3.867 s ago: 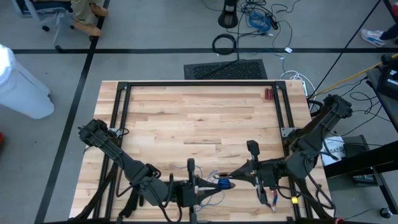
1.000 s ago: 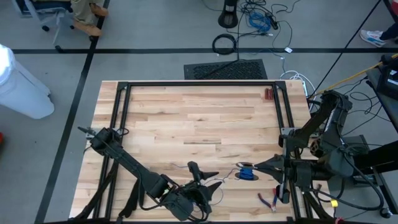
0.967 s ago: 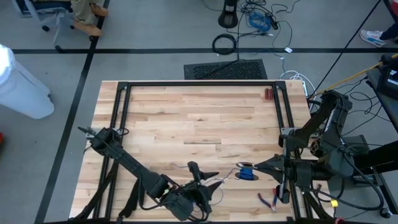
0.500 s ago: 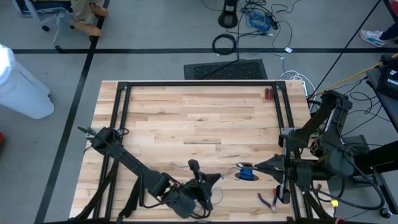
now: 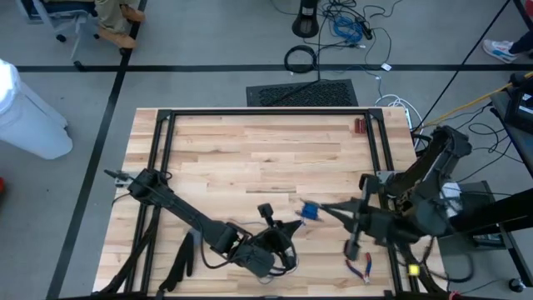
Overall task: Coil cords
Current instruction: Coil the blue wire onto the black spool
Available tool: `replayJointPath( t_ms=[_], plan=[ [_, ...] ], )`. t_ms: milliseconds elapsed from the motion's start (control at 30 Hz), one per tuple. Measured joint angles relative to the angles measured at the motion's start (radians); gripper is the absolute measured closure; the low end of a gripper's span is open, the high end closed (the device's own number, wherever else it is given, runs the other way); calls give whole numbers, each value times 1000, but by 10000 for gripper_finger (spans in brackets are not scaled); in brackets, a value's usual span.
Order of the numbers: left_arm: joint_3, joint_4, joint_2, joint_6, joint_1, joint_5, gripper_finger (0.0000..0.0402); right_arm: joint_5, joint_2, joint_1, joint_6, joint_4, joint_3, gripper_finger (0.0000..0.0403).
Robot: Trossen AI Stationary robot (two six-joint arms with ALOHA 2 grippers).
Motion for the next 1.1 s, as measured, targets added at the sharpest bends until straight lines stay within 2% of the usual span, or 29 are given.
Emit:
replayJointPath(
  t_ms=[167, 500, 767, 1000, 1100],
  plan=[
    [0, 36, 0, 0, 2, 14, 399, 116, 54, -53, -63, 65, 0, 403],
    [0, 105, -6, 37, -15, 49, 400, 112, 132, -138, -86, 97, 0, 403],
    [3, 246, -19, 261, -74, 55, 400, 111, 164, -178, -124, 79, 0, 403],
    [86, 254, -21, 380, -146, -52, 400, 96, 163, -175, -101, 45, 0, 403],
    [110, 251, -21, 425, -172, -96, 400, 40, 162, -176, -77, 22, 0, 403]
  ],
)
